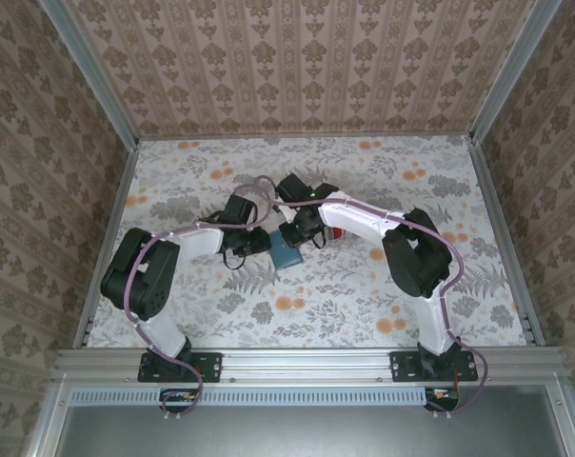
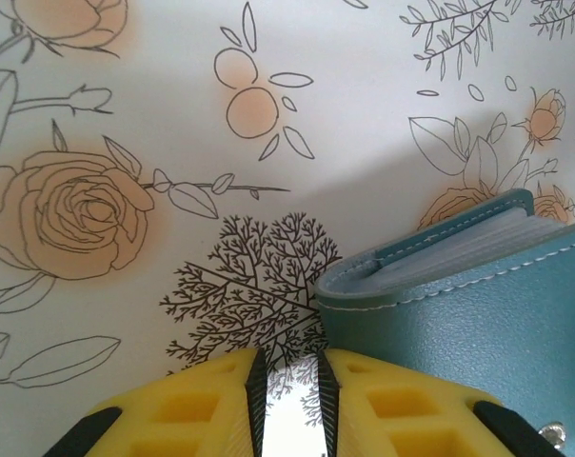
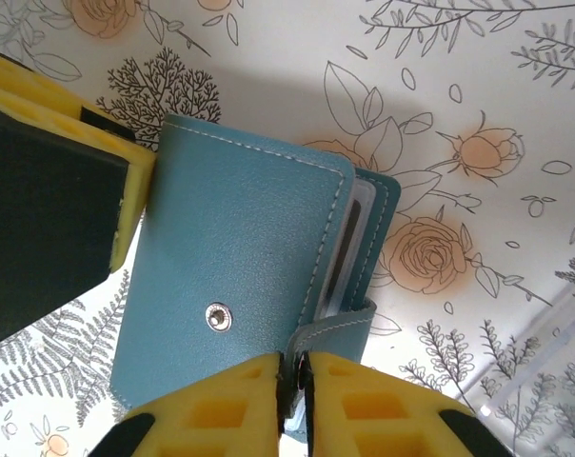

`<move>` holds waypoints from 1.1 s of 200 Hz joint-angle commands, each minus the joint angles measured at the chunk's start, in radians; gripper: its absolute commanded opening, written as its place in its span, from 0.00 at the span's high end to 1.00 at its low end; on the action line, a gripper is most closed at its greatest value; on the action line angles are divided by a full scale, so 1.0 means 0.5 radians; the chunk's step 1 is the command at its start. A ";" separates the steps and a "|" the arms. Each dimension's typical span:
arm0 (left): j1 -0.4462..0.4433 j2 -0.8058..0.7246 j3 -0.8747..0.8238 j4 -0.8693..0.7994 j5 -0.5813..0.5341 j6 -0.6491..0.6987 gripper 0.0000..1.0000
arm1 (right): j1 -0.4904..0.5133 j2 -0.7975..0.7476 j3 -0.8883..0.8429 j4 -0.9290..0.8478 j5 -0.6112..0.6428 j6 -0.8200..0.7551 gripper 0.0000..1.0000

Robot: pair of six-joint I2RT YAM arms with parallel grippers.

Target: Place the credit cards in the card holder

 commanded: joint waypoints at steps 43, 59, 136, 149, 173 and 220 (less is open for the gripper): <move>-0.031 0.024 0.056 -0.072 0.010 -0.014 0.74 | -0.026 -0.080 0.001 0.027 -0.057 -0.014 0.83; -0.026 0.021 0.058 -0.079 0.004 -0.013 0.74 | -0.025 -0.077 0.000 0.010 -0.052 -0.018 0.76; -0.017 0.028 0.073 -0.090 0.005 -0.006 0.74 | -0.001 -0.042 0.014 -0.112 0.088 -0.052 0.76; -0.017 0.026 0.068 -0.092 0.001 -0.008 0.74 | -0.001 -0.034 0.016 -0.132 0.101 -0.058 0.76; -0.011 0.027 0.055 -0.088 0.002 -0.003 0.74 | 0.001 -0.033 0.001 -0.123 0.094 -0.052 0.76; -0.011 0.030 0.043 -0.076 0.002 -0.010 0.74 | 0.023 -0.007 0.024 -0.123 0.069 -0.044 0.73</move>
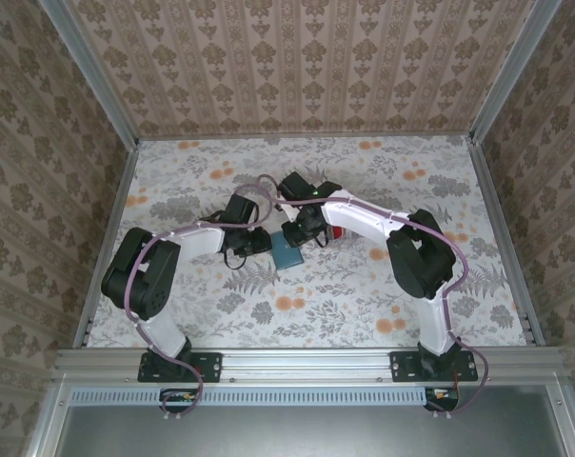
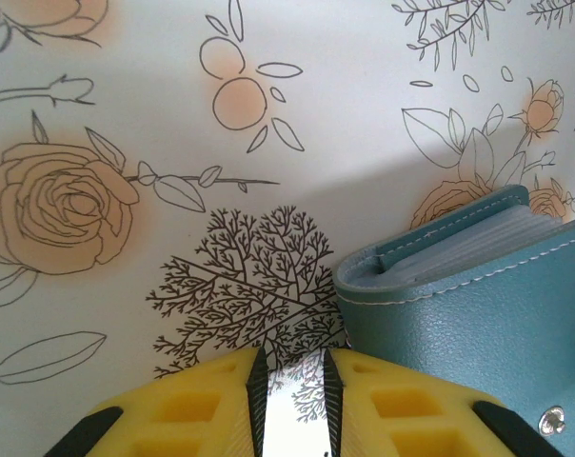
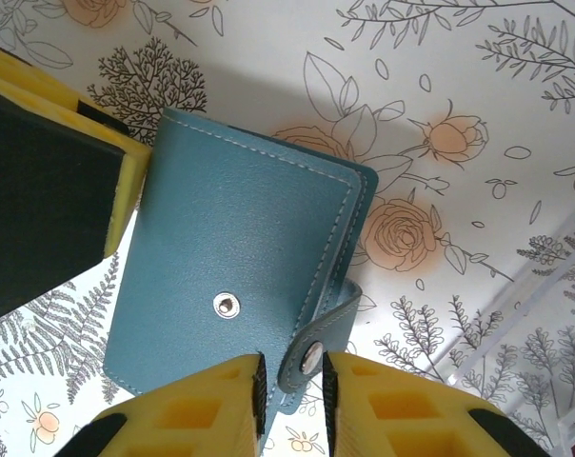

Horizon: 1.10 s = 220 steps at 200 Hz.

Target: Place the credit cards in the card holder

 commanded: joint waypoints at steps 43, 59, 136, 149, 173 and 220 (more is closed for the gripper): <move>0.004 0.014 0.015 -0.049 -0.003 -0.007 0.74 | 0.022 0.050 0.033 -0.063 0.068 0.005 0.77; 0.007 0.017 0.009 -0.045 -0.002 -0.007 0.74 | 0.021 0.054 0.036 -0.067 0.082 0.008 0.77; 0.013 0.011 -0.008 -0.040 -0.006 -0.010 0.74 | 0.023 0.078 0.054 -0.082 0.119 0.011 0.78; 0.013 0.011 -0.007 -0.037 -0.003 -0.010 0.74 | 0.021 0.076 0.054 -0.076 0.116 0.014 0.80; 0.013 0.008 -0.008 -0.036 -0.003 -0.013 0.74 | 0.021 0.066 0.057 -0.073 0.112 0.014 0.85; 0.013 0.009 -0.012 -0.032 0.003 -0.015 0.74 | 0.019 0.020 0.041 -0.036 0.012 0.010 0.94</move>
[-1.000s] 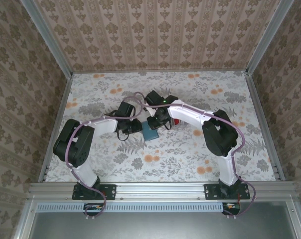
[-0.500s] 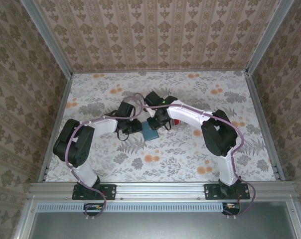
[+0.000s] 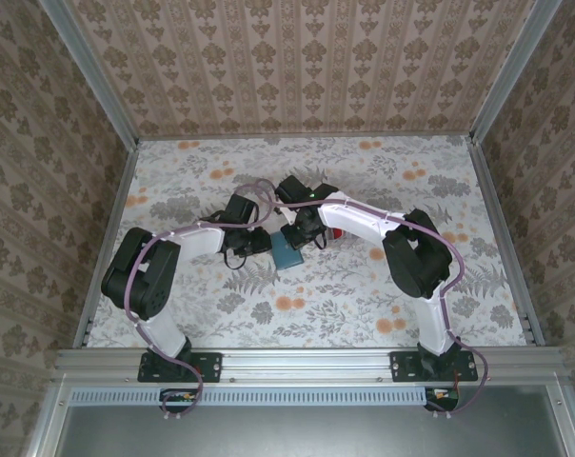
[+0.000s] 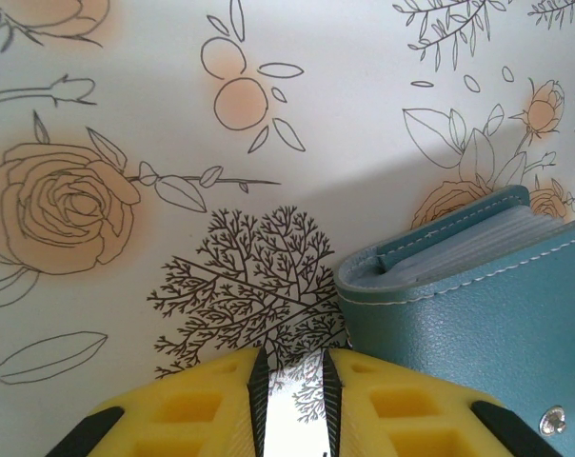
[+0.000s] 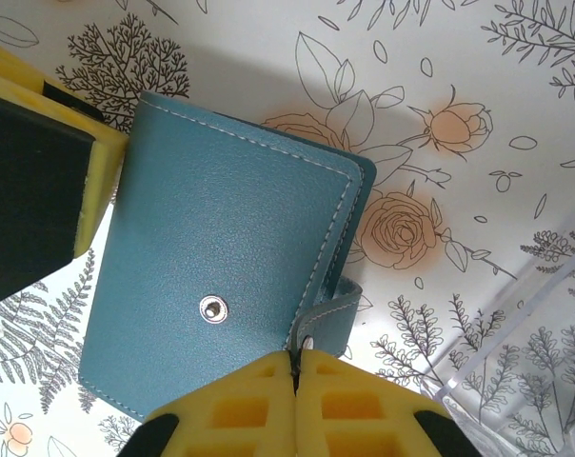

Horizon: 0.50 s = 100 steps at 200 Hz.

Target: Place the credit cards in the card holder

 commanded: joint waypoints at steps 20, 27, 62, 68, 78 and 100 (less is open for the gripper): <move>0.011 0.007 -0.019 -0.022 0.006 -0.026 0.74 | 0.012 -0.047 0.013 0.016 -0.107 0.018 0.95; 0.011 0.011 -0.017 -0.019 0.009 -0.028 0.74 | 0.012 -0.051 0.013 0.016 -0.107 0.017 0.95; 0.009 0.014 -0.017 -0.013 0.012 -0.032 0.74 | 0.012 -0.032 0.017 0.039 -0.130 0.022 0.96; 0.008 0.017 -0.014 -0.013 0.016 -0.034 0.74 | 0.012 -0.027 0.016 0.042 -0.133 0.023 0.96; 0.006 0.023 -0.010 -0.013 0.015 -0.034 0.74 | 0.015 -0.027 0.004 0.066 -0.145 0.029 0.96; -0.006 0.035 -0.007 0.001 0.021 -0.044 0.74 | 0.009 -0.011 -0.020 0.142 -0.247 0.057 0.96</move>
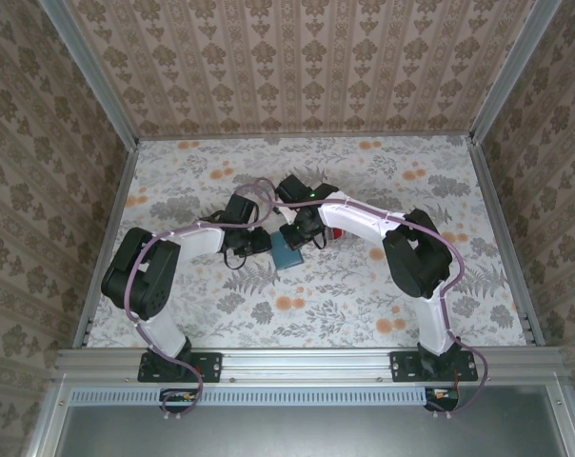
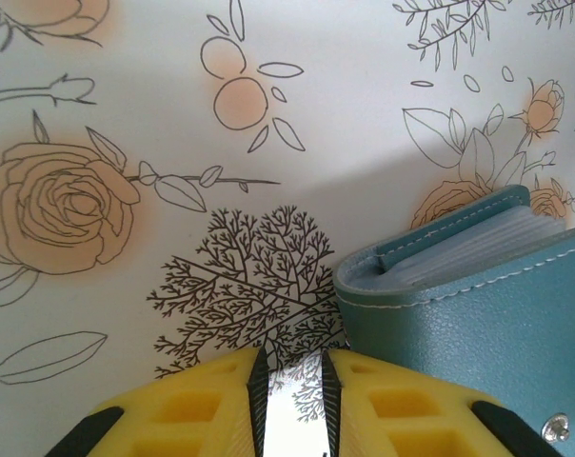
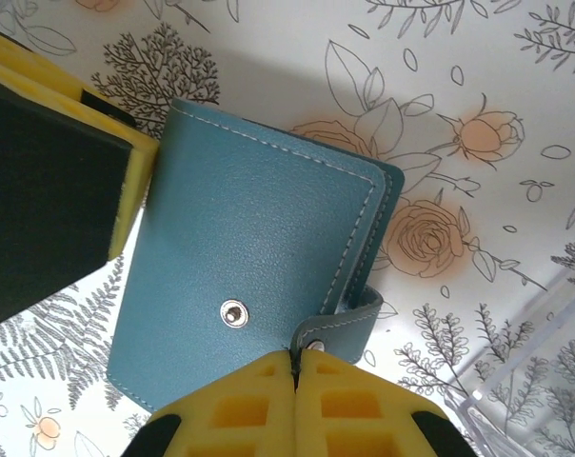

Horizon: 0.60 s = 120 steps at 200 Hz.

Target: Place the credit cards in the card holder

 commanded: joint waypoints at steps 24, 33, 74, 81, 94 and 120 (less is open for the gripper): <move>-0.016 0.051 0.005 0.005 0.022 -0.051 0.74 | -0.003 0.028 -0.043 0.206 -0.292 0.095 0.97; -0.019 0.053 0.002 0.008 0.020 -0.055 0.74 | -0.014 0.036 -0.067 0.251 -0.357 0.122 0.97; -0.019 0.043 -0.012 0.002 0.006 -0.055 0.74 | -0.087 0.062 -0.170 0.390 -0.529 0.194 0.97; -0.019 0.045 -0.007 0.002 0.008 -0.055 0.74 | -0.104 0.059 -0.201 0.462 -0.590 0.224 0.97; -0.019 0.055 -0.006 0.016 0.014 -0.059 0.74 | -0.120 0.057 -0.235 0.526 -0.667 0.261 0.97; -0.019 0.075 0.011 0.020 0.023 -0.064 0.74 | -0.121 0.065 -0.237 0.554 -0.735 0.271 0.97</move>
